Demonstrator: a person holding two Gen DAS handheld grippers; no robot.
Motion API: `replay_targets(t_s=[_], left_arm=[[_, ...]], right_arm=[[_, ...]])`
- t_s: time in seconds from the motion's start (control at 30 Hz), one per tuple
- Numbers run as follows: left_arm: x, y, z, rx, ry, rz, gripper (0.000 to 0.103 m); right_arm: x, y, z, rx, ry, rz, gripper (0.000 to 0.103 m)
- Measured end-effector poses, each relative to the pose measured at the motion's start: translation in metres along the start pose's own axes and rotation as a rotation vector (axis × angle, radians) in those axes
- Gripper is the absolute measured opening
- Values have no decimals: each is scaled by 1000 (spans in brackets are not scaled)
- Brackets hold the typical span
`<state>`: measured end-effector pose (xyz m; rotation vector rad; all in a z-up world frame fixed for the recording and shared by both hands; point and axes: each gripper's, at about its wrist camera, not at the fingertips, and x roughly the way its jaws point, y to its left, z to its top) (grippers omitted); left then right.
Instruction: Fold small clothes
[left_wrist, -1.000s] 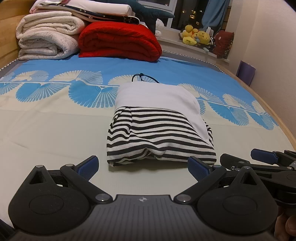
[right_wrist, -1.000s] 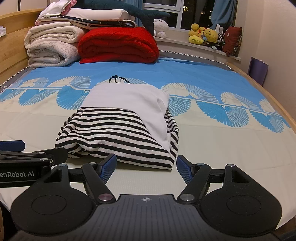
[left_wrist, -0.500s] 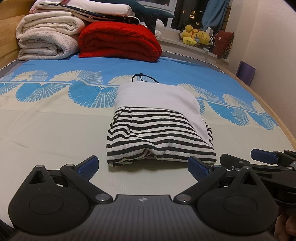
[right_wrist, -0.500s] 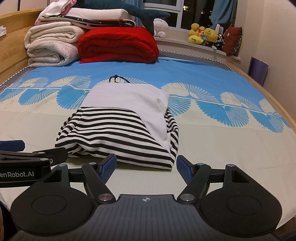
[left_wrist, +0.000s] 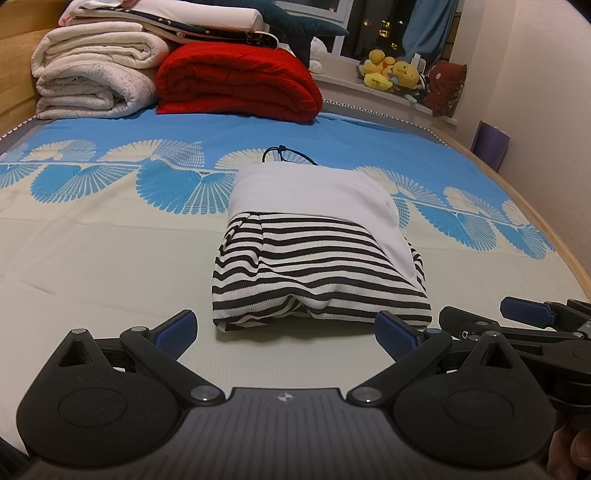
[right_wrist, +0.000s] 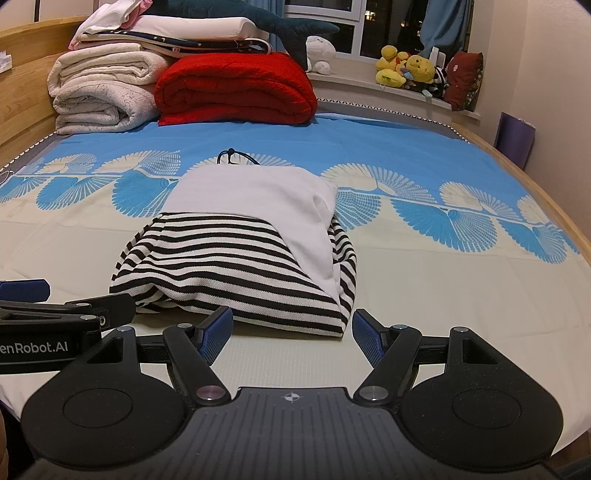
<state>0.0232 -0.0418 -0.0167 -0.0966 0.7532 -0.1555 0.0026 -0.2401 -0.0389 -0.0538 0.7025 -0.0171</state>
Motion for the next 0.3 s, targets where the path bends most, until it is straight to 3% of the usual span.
replay_targets(t_s=[0.3], left_arm=[[1,-1,-1,1,-1,0,102]], right_arm=[[0,0,0,0,1,1,73]])
